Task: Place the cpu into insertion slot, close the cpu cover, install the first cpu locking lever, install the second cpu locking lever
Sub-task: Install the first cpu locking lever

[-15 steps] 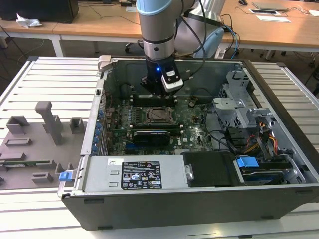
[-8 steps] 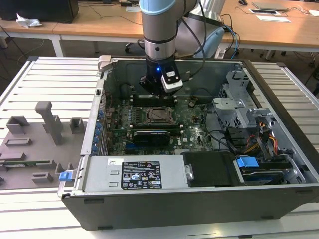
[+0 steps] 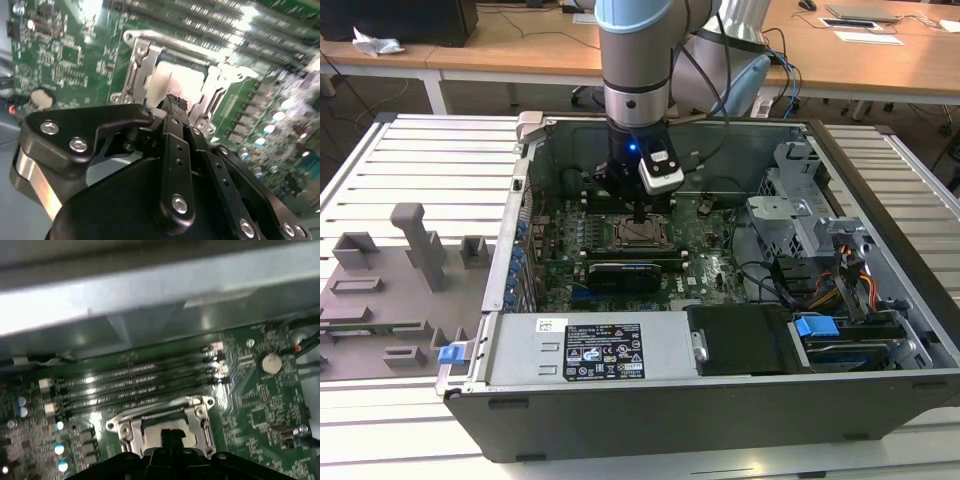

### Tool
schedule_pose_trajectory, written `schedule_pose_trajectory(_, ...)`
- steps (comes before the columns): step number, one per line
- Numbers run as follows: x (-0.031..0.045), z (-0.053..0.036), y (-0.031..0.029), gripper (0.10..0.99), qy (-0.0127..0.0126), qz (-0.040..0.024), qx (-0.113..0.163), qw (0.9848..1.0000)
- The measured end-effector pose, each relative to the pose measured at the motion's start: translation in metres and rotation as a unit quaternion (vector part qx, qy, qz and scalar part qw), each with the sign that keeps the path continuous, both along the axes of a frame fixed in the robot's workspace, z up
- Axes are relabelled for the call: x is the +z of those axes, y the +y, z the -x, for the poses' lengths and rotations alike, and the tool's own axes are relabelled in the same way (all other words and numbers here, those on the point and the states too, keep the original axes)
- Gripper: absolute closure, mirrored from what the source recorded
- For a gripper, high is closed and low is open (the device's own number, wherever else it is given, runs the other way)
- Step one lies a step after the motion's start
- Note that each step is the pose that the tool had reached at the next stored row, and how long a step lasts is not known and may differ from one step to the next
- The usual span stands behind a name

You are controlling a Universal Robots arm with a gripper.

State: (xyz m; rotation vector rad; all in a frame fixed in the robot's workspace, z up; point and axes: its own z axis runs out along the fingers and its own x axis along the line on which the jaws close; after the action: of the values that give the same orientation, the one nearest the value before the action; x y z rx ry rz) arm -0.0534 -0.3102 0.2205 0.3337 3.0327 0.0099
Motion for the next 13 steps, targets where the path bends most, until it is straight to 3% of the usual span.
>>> schedule_pose_trajectory(1, -0.0002, -0.0001, -0.0007, 0.980, 0.0031, 0.0062, 0.001, 1.0000)
schedule_pose_trajectory(3, -0.0007, 0.0000, -0.0039, 0.980, 0.0047, 0.0076, 0.004, 1.0000)
schedule_pose_trajectory(8, -0.0020, 0.0000, -0.0093, 0.980, 0.0046, 0.0076, 0.024, 0.9997)
schedule_pose_trajectory(13, -0.0033, 0.0000, -0.0099, 0.980, 0.0044, 0.0078, 0.054, 0.9985)
